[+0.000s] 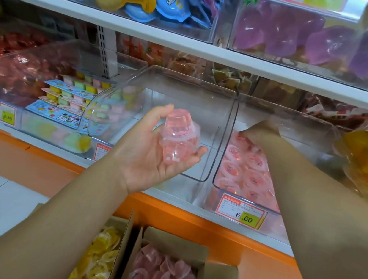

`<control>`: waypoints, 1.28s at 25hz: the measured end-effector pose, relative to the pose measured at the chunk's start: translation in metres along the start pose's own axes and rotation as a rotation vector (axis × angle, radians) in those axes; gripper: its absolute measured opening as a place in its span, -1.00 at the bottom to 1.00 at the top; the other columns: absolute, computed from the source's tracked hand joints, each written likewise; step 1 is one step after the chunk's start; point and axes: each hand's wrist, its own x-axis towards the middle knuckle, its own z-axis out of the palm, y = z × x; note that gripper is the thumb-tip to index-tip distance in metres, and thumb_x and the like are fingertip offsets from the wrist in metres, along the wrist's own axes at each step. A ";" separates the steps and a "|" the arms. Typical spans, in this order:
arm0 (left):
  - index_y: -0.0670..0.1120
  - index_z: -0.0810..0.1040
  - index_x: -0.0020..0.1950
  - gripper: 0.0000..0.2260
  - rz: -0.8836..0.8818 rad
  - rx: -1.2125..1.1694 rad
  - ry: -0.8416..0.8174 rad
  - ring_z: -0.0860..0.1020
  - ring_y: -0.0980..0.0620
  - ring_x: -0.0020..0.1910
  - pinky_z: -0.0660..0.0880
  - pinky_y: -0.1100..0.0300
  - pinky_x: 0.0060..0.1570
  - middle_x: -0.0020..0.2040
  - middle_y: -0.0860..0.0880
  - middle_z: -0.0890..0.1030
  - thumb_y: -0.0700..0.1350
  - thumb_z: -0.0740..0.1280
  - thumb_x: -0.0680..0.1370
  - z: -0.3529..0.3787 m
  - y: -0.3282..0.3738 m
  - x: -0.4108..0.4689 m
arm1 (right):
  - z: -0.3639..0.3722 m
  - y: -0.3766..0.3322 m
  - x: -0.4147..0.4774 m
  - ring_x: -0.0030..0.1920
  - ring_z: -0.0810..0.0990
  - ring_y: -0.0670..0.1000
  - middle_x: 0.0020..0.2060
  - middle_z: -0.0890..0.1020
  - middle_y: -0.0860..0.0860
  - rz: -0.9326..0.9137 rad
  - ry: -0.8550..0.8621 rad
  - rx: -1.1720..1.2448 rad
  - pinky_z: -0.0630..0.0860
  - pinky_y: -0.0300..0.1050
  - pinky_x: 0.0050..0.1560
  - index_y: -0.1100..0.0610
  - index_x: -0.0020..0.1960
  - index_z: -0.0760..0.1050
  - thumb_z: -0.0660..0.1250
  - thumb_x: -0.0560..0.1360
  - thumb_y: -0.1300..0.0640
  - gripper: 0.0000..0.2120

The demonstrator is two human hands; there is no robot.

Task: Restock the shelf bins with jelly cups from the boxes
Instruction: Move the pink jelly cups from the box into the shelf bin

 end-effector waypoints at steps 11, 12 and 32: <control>-0.16 0.63 0.06 -0.60 0.010 0.036 -0.009 0.63 -0.20 0.17 0.63 0.03 -0.10 -0.05 -0.18 0.66 0.14 0.40 0.45 0.000 -0.007 -0.002 | -0.011 0.040 0.012 -0.33 0.53 0.08 -0.35 0.58 0.05 0.036 0.109 0.289 0.52 -0.10 -0.19 0.18 -0.33 0.51 0.33 0.52 -0.07 -0.62; -0.16 0.63 0.05 -0.60 0.009 0.038 -0.010 0.63 -0.21 0.18 0.62 0.03 -0.09 -0.05 -0.18 0.66 0.14 0.40 0.44 0.001 -0.008 -0.003 | -0.009 0.044 0.013 -0.32 0.54 0.10 -0.29 0.60 0.07 -0.008 0.141 0.218 0.46 -0.12 -0.22 0.20 -0.23 0.52 0.32 0.52 -0.11 -0.62; -0.14 0.60 0.14 -0.58 -0.014 0.026 -0.002 0.64 -0.20 0.14 0.68 0.09 -0.28 -0.03 -0.17 0.66 0.16 0.39 0.48 0.000 -0.008 -0.011 | 0.010 0.045 -0.006 -0.54 0.38 -0.13 0.35 0.48 0.01 -0.296 -0.169 0.076 0.31 -0.31 -0.54 -0.13 0.38 0.42 0.04 0.58 0.33 -0.48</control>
